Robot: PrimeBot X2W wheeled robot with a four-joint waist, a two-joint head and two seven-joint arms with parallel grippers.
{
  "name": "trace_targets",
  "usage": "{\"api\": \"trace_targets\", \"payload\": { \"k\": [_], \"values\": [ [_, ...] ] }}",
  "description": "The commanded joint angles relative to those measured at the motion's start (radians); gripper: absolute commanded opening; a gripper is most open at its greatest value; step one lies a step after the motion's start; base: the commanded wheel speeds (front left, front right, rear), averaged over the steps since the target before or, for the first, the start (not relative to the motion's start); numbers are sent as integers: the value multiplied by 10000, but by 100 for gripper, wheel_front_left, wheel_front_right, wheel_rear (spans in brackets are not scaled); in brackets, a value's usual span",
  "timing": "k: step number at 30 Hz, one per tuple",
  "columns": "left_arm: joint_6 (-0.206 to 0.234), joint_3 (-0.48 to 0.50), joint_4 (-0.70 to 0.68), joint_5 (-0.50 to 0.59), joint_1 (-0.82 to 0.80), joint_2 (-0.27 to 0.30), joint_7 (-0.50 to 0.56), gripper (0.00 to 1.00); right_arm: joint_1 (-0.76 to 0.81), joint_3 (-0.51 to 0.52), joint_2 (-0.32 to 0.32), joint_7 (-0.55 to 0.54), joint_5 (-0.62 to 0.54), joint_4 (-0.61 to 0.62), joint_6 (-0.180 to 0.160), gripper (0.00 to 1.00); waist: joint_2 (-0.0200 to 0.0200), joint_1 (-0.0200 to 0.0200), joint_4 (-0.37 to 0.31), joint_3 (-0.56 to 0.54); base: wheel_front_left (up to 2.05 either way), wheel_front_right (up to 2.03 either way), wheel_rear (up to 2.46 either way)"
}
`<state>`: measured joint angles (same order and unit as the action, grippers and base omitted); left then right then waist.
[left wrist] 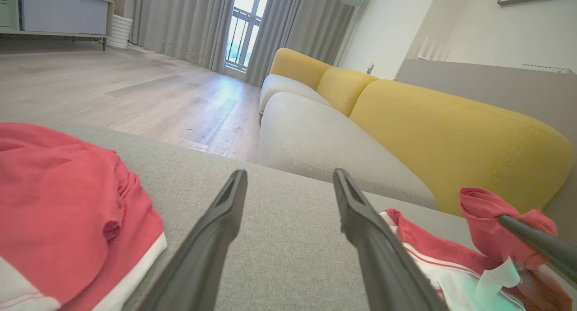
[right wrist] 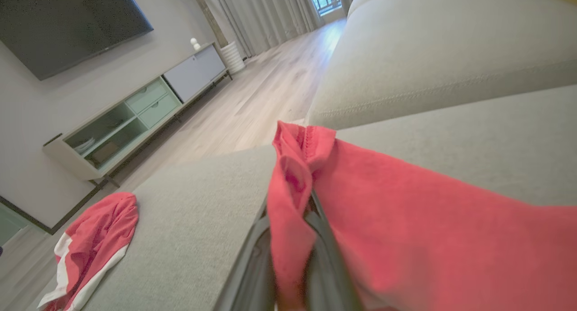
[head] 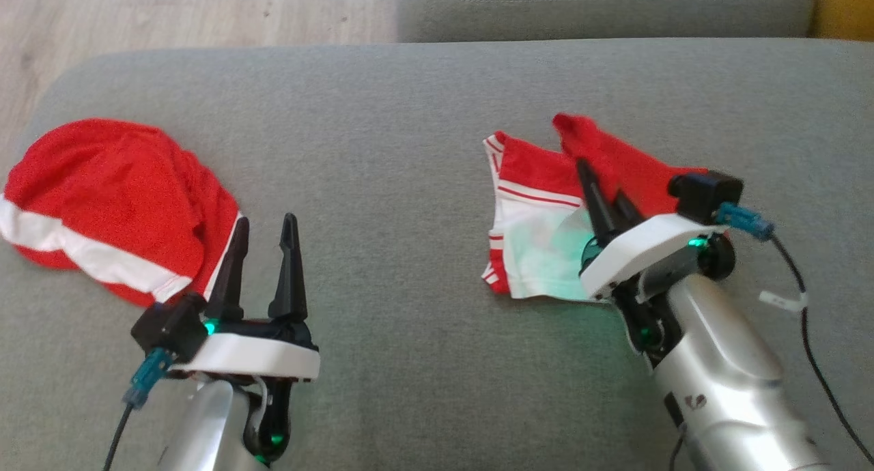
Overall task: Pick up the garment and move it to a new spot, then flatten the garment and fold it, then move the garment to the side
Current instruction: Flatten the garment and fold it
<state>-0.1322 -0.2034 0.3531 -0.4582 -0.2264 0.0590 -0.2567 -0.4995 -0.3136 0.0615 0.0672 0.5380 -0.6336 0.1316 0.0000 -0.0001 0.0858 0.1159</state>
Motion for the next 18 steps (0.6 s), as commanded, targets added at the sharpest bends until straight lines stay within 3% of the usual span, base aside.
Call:
{"api": "trace_targets", "payload": {
  "k": [1, 8, 9, 14, 18],
  "values": [
    [16, 202, -252, -87, -236, 64, -51, 100, -171, -385, -111, 161, 154, 158, -9, 0, 0, 1, 191, 78, 0, 0, 0],
    [16, 104, -156, -131, -267, 64, -51, 100, -339, -1543, -111, 391, 672, -817, -9, 0, 0, 1, 555, 178, 0, 0, 0],
    [16, 100, -142, -139, -265, 70, -51, 100, -328, -1745, -112, 413, 822, -868, -9, 100, 0, 1, 577, 176, 0, 0, 0],
    [16, 177, -81, -157, -205, 121, -51, 100, -272, -3029, -112, 378, 1790, -608, -9, 100, 0, 1, 516, 97, 0, 0, 0],
    [16, 259, -72, -128, -176, 156, -51, 100, -560, -3094, -112, 720, 1854, -818, -9, 100, 0, 1, 240, -15, 0, 0, 0]
  ]
}}
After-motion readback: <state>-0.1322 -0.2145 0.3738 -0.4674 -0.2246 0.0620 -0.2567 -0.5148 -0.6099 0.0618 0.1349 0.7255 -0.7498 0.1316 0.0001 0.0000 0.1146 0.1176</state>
